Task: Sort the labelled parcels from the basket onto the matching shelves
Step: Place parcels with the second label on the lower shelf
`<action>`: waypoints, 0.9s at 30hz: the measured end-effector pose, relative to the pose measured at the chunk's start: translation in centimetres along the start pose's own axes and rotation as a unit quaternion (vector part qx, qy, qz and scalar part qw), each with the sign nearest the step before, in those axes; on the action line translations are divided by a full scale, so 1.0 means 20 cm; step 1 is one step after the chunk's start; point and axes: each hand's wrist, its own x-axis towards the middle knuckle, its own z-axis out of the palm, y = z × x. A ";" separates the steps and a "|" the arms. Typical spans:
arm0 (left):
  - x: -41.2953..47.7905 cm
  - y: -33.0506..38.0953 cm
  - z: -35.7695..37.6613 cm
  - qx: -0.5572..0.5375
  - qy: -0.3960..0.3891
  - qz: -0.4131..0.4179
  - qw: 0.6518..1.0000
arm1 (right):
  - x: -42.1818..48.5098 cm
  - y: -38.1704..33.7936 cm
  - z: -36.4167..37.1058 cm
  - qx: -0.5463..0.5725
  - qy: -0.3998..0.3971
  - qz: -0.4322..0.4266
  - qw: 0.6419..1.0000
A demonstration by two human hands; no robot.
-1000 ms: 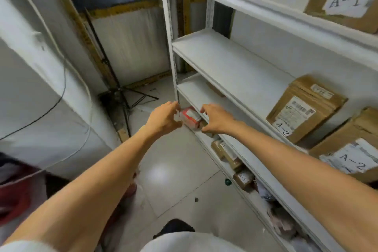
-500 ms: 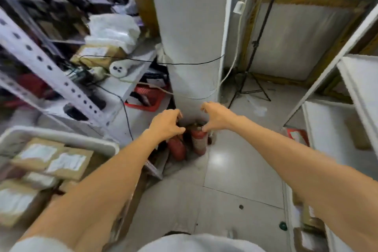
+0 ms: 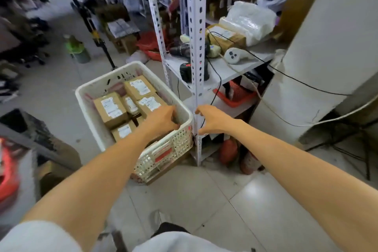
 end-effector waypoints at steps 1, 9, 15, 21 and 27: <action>-0.01 -0.06 -0.01 -0.002 -0.002 -0.016 1.000 | 0.03 -0.03 0.01 -0.002 -0.010 -0.004 1.000; 0.06 -0.44 -0.06 -0.012 -0.028 -0.092 0.995 | 0.35 -0.19 0.02 -0.011 -0.047 -0.013 0.999; 0.24 -0.68 -0.09 -0.009 -0.046 -0.084 0.995 | 0.65 -0.32 0.07 -0.011 -0.053 0.019 0.998; 0.45 -1.00 -0.05 -0.043 -0.041 -0.107 0.992 | 1.01 -0.42 0.22 -0.016 -0.074 0.014 0.997; 0.61 -1.20 0.02 -0.028 -0.078 -0.143 0.986 | 1.45 -0.48 0.29 -0.021 -0.105 -0.002 0.994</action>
